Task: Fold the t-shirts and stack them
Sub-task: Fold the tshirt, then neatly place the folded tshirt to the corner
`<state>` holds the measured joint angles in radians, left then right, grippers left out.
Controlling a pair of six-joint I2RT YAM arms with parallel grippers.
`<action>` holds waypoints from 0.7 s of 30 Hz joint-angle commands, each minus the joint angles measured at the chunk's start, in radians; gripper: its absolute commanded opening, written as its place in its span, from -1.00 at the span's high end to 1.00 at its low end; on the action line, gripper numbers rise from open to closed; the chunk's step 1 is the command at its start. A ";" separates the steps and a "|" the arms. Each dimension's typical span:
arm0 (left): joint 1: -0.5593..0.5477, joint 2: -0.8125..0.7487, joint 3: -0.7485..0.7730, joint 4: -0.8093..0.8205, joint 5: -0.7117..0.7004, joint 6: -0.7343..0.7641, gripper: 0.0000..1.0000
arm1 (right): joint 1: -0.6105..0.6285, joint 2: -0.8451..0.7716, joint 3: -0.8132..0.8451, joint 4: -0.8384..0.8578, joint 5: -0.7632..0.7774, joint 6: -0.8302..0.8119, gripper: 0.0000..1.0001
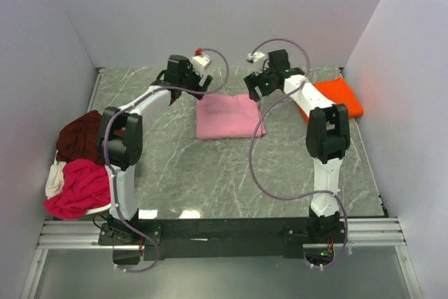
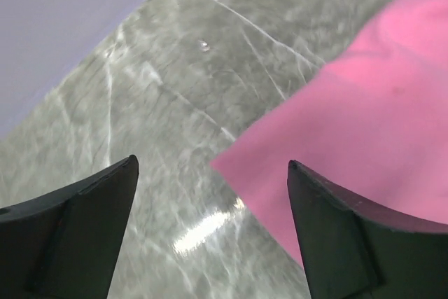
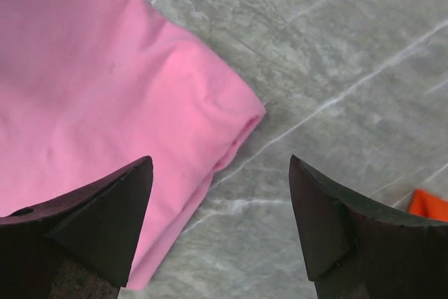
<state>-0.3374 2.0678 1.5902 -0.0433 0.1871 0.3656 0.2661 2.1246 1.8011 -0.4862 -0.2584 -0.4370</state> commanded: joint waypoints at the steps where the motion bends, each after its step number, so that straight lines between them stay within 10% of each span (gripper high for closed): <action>1: 0.049 -0.176 0.062 -0.081 -0.013 -0.319 -0.84 | -0.096 -0.078 0.020 -0.024 -0.246 0.226 -0.71; 10: 0.072 -0.207 -0.125 -0.092 0.399 -0.717 -0.51 | -0.111 0.009 -0.052 -0.031 -0.309 0.548 -0.73; 21: 0.028 -0.109 -0.274 -0.092 0.267 -0.829 -0.26 | -0.062 -0.005 -0.190 0.015 -0.028 0.715 -0.77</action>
<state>-0.2943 1.9629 1.3117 -0.1341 0.4847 -0.4133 0.1852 2.1342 1.6272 -0.5163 -0.3714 0.2173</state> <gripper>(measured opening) 0.631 0.882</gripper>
